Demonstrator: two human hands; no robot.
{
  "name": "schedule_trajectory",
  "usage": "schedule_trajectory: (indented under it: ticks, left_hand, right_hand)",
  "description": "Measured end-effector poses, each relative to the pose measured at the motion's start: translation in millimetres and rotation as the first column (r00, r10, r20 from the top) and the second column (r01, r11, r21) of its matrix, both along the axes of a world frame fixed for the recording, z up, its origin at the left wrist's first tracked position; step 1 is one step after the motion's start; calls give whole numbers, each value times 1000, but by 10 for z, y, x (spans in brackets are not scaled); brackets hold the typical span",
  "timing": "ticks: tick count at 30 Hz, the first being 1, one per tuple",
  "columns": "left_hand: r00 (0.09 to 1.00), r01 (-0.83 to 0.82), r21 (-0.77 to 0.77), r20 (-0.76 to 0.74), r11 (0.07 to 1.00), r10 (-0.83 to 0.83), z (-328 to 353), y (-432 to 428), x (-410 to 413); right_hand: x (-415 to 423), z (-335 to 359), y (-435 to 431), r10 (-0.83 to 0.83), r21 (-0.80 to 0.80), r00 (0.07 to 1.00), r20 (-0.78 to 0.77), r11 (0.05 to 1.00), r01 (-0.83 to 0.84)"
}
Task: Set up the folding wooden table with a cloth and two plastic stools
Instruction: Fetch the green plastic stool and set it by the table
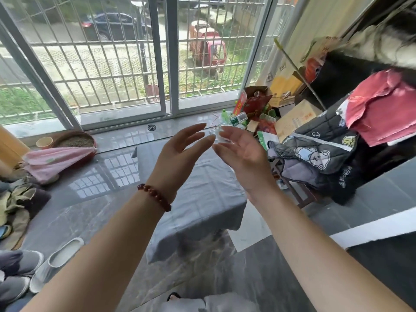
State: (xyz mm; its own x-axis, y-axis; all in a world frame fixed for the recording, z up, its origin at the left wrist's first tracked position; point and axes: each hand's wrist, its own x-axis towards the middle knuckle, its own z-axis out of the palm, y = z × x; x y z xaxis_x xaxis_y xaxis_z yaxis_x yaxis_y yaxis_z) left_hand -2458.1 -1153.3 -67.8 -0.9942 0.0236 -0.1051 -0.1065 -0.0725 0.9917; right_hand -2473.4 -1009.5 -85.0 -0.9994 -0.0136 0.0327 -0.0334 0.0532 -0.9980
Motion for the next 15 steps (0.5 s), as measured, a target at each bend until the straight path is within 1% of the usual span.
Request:
schedule_trajectory:
  ticks: [5, 10, 15]
  left_hand:
    - [997, 62, -34, -44, 997, -64, 155, 229, 6]
    - [991, 110, -83, -64, 990, -115, 246, 579, 3]
    - [981, 187, -88, -43, 978, -191, 269, 1179, 112]
  right_hand:
    - [79, 90, 229, -42, -61, 999, -13, 997, 41]
    - [226, 115, 572, -134, -128, 990, 38, 982, 138]
    - [525, 153, 1140, -249, -193, 966, 70, 947, 258]
